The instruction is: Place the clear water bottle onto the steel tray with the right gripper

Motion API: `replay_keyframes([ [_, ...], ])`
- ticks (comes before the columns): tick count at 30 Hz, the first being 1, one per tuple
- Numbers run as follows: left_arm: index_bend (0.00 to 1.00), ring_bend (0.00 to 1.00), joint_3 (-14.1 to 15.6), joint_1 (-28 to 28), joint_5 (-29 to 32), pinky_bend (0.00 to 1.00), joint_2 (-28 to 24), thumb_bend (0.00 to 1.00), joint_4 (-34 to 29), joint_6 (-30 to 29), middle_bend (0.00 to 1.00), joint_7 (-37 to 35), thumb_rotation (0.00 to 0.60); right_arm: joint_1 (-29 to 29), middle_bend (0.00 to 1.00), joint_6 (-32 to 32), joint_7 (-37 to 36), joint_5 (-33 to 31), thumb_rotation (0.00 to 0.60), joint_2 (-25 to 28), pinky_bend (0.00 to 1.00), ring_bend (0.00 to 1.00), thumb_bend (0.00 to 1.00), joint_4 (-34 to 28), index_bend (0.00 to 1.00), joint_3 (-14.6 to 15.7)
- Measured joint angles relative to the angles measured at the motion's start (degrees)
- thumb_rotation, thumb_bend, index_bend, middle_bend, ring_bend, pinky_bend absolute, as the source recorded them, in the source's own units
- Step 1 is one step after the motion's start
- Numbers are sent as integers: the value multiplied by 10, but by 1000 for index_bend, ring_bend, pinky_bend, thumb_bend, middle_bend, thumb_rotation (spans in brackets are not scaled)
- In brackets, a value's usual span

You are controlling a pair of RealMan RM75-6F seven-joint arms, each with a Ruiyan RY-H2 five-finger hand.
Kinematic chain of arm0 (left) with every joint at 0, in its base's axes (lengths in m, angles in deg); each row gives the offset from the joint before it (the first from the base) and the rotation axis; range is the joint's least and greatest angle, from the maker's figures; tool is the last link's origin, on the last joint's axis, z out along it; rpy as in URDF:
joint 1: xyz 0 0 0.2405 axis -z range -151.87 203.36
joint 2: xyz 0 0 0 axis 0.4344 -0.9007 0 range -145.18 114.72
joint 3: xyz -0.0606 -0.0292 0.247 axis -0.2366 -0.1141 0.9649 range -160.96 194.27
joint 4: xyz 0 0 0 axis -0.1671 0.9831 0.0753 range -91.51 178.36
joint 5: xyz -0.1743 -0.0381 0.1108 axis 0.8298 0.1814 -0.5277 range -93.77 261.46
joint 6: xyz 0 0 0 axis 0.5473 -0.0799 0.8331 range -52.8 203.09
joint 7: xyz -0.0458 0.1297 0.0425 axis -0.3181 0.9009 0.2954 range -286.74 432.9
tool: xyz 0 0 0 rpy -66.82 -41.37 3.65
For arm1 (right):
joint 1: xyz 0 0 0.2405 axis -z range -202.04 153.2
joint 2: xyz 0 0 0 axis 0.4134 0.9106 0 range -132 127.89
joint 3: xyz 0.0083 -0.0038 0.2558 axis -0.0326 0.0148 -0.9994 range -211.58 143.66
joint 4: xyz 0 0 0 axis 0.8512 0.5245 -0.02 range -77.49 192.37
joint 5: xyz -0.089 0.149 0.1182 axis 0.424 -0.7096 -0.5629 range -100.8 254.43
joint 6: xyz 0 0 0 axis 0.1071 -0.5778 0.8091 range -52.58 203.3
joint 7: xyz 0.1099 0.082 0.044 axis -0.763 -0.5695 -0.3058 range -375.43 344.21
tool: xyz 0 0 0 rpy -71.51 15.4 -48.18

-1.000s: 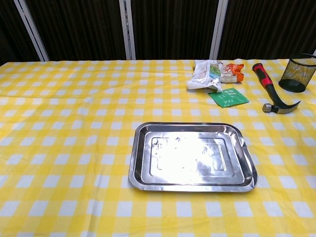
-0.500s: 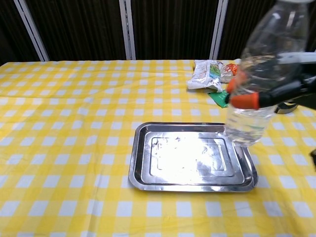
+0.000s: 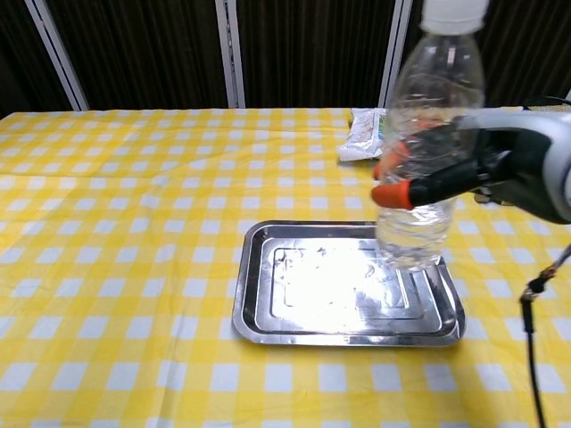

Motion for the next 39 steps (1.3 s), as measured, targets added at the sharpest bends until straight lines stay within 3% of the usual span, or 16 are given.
replay_keyframes([
  [6, 43, 0, 0, 1, 2, 0, 2, 190, -2, 2, 0, 8, 600, 70, 611, 62, -106, 23, 600, 141, 0, 277, 827, 30, 788, 17],
  [10, 42, 0, 2, 3, 0, 0, 6, 191, -3, 6, 0, 17, 600, 117, 611, 130, -209, 72, 600, 218, 0, 278, 827, 69, 788, 29],
  [16, 43, 0, 2, 4, 3, 0, 10, 190, -4, 7, 0, 26, 600, 148, 611, 197, -284, 154, 600, 247, 0, 278, 828, 101, 787, 37],
  [24, 42, 0, 0, 4, 4, 0, 6, 190, -3, 7, 0, 14, 600, 116, 611, 197, -232, 146, 600, 176, 0, 278, 828, 78, 788, 36],
  [33, 43, 0, 1, 6, 3, 0, -1, 190, 2, 13, 0, -6, 600, 48, 611, 153, -123, 77, 600, 28, 0, 277, 827, 71, 788, 25],
  [39, 42, 0, 1, 8, 3, 0, -3, 190, 4, 17, 0, -13, 600, 13, 611, 107, -80, 49, 600, -65, 0, 278, 829, 108, 788, 7],
])
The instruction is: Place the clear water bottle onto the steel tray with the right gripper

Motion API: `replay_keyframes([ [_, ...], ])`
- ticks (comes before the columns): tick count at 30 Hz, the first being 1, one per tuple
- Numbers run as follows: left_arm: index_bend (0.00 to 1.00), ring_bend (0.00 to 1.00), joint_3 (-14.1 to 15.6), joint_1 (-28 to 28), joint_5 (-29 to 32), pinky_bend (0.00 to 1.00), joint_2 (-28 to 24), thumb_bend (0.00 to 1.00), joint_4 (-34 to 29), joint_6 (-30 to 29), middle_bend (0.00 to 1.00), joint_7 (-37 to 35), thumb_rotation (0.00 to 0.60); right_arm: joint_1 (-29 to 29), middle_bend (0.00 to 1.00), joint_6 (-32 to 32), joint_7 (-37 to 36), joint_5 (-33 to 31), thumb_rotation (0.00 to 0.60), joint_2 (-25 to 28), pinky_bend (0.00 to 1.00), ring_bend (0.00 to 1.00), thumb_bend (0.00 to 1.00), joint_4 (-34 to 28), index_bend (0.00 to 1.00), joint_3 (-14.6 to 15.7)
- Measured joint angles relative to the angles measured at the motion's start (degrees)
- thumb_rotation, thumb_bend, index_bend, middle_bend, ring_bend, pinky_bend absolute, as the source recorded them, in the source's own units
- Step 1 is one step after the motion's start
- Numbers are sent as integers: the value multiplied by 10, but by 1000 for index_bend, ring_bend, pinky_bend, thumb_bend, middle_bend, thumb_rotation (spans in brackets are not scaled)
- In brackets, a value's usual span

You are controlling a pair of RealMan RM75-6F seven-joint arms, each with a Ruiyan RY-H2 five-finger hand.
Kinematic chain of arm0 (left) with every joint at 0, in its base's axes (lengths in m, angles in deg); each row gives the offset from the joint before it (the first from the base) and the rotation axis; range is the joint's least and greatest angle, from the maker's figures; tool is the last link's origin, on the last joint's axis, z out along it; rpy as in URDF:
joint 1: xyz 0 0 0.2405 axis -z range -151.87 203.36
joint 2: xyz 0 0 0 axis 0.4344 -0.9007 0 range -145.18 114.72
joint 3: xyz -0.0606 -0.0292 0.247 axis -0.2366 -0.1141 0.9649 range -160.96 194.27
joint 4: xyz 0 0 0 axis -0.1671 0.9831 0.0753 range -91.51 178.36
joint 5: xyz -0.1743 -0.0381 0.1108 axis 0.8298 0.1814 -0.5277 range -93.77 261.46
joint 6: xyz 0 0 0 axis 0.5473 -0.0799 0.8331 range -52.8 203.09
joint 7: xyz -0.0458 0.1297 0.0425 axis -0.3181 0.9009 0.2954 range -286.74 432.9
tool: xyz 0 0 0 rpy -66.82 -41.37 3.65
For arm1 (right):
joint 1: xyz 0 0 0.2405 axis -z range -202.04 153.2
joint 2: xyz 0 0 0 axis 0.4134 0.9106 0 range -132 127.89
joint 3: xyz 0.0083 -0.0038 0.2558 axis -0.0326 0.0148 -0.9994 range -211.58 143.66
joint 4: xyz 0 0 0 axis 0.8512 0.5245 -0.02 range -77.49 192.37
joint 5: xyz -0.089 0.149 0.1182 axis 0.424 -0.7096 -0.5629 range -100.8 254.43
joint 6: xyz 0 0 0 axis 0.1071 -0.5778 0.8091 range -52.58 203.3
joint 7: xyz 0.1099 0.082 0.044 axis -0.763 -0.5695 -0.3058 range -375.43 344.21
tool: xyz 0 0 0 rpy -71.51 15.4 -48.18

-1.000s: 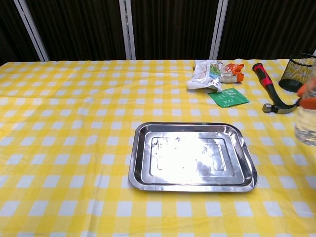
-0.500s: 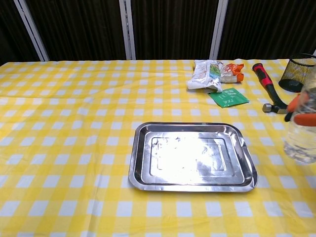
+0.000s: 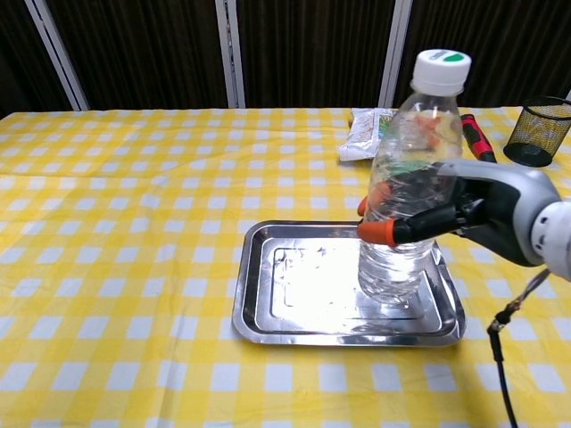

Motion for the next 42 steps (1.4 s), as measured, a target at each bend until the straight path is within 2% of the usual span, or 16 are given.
replay_keyframes([
  [10, 42, 0, 0, 2, 1, 0, -1, 190, 2, 3, 0, -5, 600, -11, 611, -86, 38, 5, 600, -99, 0, 277, 828, 77, 787, -12],
  [22, 43, 0, 2, 2, 0, 0, 0, 190, 1, 3, 0, -2, 600, 7, 611, -67, 40, 14, 600, -125, 0, 277, 828, 109, 788, 11],
  [33, 42, 0, 1, 2, 2, 0, -3, 190, 3, 3, 0, -9, 600, 14, 611, -54, 35, 19, 600, -156, 0, 275, 825, 134, 763, 8],
  [35, 42, 0, 1, 2, 1, 0, -3, 190, 3, 4, 0, -10, 600, 15, 599, -50, 35, 20, 600, -157, 0, 263, 725, 135, 729, 6],
  [37, 42, 0, 1, 2, 1, 0, -3, 191, 3, 4, 0, -9, 600, 17, 555, -44, 33, 21, 600, -155, 0, 242, 561, 135, 663, 5],
  [38, 42, 0, 1, 2, 1, 0, -3, 190, 3, 4, 0, -9, 600, 18, 519, -42, 33, 22, 600, -154, 0, 224, 487, 135, 616, 4],
  [42, 42, 0, 2, 3, 0, 0, -2, 190, 3, 5, 0, -6, 600, 19, 345, -24, 29, 23, 600, -145, 0, 131, 307, 133, 405, 4],
])
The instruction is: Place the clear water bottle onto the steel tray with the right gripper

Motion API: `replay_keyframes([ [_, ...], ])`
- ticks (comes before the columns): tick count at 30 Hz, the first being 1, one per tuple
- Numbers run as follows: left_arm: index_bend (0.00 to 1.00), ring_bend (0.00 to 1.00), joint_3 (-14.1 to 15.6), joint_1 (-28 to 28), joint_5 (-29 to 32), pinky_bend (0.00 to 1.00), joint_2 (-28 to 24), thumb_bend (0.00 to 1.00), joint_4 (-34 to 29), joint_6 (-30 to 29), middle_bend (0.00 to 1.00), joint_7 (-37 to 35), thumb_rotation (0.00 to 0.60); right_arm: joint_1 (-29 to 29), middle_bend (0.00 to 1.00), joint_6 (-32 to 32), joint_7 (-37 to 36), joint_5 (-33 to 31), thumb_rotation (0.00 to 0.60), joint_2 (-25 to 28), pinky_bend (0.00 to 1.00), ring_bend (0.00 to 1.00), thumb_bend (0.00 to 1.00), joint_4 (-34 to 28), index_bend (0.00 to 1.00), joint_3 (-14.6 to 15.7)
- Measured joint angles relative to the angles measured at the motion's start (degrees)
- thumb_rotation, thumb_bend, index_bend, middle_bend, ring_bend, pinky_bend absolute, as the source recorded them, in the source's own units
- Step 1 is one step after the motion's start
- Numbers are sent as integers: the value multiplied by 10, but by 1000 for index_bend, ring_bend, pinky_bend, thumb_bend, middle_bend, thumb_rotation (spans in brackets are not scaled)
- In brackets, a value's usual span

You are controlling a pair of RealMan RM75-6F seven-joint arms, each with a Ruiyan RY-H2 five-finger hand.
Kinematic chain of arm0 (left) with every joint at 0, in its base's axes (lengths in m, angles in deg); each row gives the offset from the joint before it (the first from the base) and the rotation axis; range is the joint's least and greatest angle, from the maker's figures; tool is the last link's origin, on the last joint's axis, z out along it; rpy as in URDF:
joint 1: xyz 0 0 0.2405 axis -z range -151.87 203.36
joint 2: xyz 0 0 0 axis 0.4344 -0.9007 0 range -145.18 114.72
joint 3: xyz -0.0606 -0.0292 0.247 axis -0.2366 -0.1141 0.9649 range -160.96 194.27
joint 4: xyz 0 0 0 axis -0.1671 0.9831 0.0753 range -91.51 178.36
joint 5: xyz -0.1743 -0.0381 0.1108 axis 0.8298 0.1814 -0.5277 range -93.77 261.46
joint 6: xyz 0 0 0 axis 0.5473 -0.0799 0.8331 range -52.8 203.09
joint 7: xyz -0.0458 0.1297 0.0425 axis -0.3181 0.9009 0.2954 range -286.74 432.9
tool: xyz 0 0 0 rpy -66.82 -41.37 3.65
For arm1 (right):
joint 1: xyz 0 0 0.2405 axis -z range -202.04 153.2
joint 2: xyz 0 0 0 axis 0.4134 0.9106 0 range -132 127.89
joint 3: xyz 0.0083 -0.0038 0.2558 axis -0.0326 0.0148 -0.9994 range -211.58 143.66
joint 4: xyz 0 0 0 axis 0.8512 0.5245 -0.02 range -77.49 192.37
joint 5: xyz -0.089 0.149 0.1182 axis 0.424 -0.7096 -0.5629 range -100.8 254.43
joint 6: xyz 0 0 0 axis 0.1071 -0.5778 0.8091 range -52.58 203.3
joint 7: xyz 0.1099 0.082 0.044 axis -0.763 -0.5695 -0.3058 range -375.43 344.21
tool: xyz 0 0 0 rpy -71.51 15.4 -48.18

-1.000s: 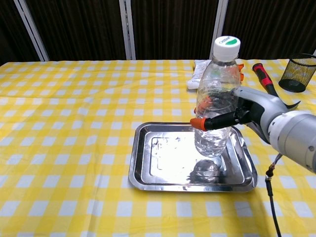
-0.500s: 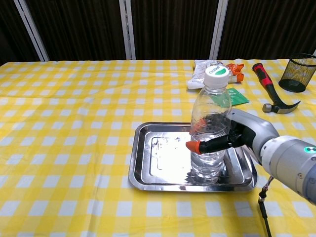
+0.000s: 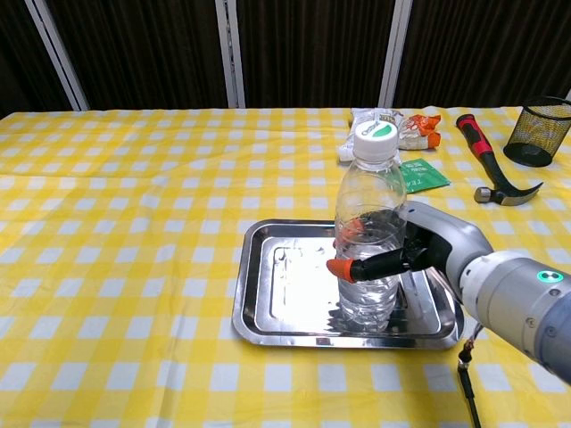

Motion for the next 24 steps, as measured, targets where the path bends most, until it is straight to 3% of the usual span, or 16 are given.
replay_keyframes([
  [2, 42, 0, 0, 0, 0, 0, 1, 190, 0, 0, 0, 2, 600, 0, 246, 15, -3, 1, 600, 8, 0, 78, 236, -2, 277, 1],
  [8, 42, 0, 2, 2, 0, 0, 2, 190, -1, 4, 0, 7, 600, 1, 112, 78, -30, 7, 600, 41, 0, 2, 183, -9, 134, 4],
  [14, 42, 0, 2, 3, 1, 0, 4, 190, 0, 4, 0, 11, 600, 6, 79, 129, -78, 32, 600, 78, 0, 0, 172, -12, 93, 6],
  [24, 42, 0, 2, 3, -1, 0, 5, 190, 0, 3, 0, 13, 600, 30, 73, 147, -142, 70, 600, 153, 0, 0, 171, -27, 93, -9],
])
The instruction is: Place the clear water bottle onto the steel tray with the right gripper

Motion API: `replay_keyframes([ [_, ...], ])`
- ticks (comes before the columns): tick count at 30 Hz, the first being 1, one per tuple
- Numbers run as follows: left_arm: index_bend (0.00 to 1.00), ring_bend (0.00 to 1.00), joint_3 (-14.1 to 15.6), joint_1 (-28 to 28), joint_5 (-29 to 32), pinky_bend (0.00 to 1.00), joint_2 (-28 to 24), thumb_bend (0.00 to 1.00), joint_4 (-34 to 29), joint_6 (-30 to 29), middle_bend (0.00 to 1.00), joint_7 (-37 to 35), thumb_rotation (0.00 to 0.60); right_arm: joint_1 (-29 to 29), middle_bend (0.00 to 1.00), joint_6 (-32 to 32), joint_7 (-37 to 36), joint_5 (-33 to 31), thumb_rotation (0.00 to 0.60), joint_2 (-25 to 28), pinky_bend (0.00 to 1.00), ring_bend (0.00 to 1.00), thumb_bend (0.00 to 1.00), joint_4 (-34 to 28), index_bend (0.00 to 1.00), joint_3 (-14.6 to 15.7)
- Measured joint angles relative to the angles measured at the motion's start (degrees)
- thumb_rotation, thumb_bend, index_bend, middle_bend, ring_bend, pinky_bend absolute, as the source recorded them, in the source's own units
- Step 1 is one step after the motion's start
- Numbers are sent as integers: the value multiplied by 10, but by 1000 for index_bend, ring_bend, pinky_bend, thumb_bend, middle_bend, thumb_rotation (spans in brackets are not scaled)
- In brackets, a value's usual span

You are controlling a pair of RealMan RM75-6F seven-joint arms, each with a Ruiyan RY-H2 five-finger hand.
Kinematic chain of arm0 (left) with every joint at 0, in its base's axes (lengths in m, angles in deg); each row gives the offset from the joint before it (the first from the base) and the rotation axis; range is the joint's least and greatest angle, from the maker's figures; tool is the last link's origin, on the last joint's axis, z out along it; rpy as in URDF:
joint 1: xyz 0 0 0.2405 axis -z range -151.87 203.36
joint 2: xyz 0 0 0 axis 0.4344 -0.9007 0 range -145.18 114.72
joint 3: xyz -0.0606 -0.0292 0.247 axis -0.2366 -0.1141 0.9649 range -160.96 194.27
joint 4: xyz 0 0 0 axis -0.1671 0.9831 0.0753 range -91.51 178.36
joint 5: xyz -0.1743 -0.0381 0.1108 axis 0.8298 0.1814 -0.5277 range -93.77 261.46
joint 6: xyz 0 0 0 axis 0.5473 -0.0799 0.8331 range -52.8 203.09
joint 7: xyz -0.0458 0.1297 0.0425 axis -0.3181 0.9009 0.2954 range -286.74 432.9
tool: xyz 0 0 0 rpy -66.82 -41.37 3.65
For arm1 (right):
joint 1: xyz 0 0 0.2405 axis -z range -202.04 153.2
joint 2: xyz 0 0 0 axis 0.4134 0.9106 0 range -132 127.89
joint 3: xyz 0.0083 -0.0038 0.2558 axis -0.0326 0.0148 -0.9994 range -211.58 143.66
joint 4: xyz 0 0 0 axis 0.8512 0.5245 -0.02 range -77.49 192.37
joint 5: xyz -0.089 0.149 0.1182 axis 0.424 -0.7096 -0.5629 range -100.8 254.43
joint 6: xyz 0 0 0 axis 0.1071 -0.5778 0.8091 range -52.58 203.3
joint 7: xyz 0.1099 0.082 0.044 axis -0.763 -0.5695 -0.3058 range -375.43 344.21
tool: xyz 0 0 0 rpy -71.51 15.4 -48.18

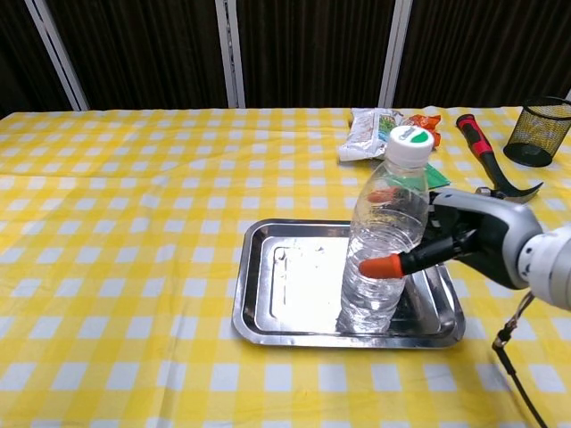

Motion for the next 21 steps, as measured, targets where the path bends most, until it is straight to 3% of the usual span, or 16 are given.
replay_keyframes([
  [9, 42, 0, -1, -1, 2, 0, 1, 190, -1, -1, 0, 3, 600, 52, 73, 45, -111, 77, 600, 145, 0, 0, 170, -17, 122, 2],
  [16, 42, 0, 1, -3, 1, 0, 3, 190, -3, -5, 0, 11, 600, 91, 73, 120, -272, 247, 600, 294, 0, 0, 170, -19, 135, 29],
  [21, 42, 0, 0, -3, 3, 0, 6, 190, -5, -8, 0, 20, 600, 120, 73, 97, -378, 373, 600, 355, 0, 0, 170, 14, 135, 52],
])
